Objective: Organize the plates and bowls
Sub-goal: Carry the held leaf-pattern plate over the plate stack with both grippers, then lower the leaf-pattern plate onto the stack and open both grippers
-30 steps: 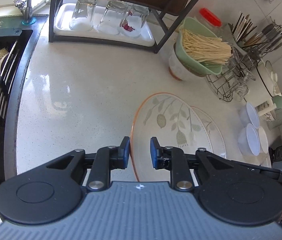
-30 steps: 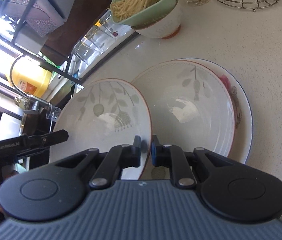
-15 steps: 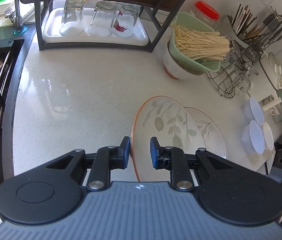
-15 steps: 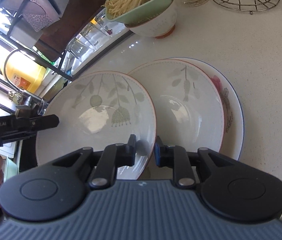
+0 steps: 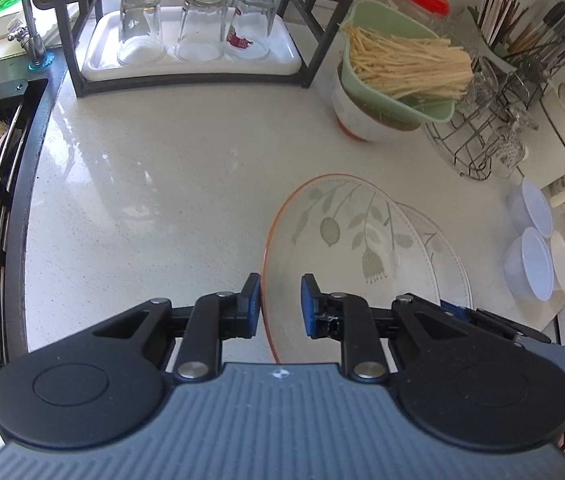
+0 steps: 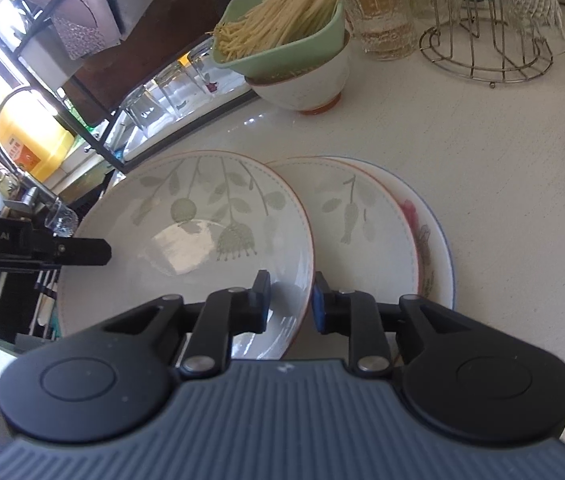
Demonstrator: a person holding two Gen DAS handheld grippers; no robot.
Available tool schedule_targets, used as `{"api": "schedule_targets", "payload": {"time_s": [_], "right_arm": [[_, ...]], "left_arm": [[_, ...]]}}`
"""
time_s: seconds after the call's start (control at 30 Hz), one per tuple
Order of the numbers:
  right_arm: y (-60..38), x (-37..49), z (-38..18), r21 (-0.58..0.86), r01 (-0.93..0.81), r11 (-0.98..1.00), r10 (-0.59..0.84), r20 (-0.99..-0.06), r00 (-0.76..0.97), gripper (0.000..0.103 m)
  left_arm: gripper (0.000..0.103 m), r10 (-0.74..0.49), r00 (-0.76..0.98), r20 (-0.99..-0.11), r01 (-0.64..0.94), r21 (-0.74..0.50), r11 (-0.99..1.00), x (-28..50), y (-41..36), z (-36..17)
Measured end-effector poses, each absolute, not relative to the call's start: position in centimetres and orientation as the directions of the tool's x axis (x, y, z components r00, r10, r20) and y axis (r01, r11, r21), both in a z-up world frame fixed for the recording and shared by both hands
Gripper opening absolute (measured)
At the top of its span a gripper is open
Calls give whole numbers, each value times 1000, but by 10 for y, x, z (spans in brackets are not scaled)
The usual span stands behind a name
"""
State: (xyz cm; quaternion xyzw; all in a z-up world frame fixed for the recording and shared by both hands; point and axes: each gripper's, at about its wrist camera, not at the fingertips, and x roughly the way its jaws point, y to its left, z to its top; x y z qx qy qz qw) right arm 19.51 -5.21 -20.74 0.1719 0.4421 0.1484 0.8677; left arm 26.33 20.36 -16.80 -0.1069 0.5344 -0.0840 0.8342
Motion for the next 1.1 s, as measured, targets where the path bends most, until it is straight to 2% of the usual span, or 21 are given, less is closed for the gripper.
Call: {"api": "schedule_targets", "payload": {"time_s": [0.3, 0.7, 0.8, 1.1], "right_arm": [[-68, 194, -204, 364, -79, 928, 335, -722, 605, 25], [-89, 192, -184, 372, -67, 926, 329, -706, 627, 24], [-92, 189, -176, 333, -71, 940, 298, -705, 644, 25], [-110, 184, -146, 346, -154, 925, 355, -651, 671, 24]], "left_arm": [[24, -230, 420, -878, 17, -246, 969, 265, 185, -168], [24, -219, 476, -852, 8, -245, 969, 263, 170, -152], [24, -231, 493, -839, 13, -259, 966, 261, 166, -146], [24, -239, 556, -796, 23, -273, 962, 248, 140, -122]]}}
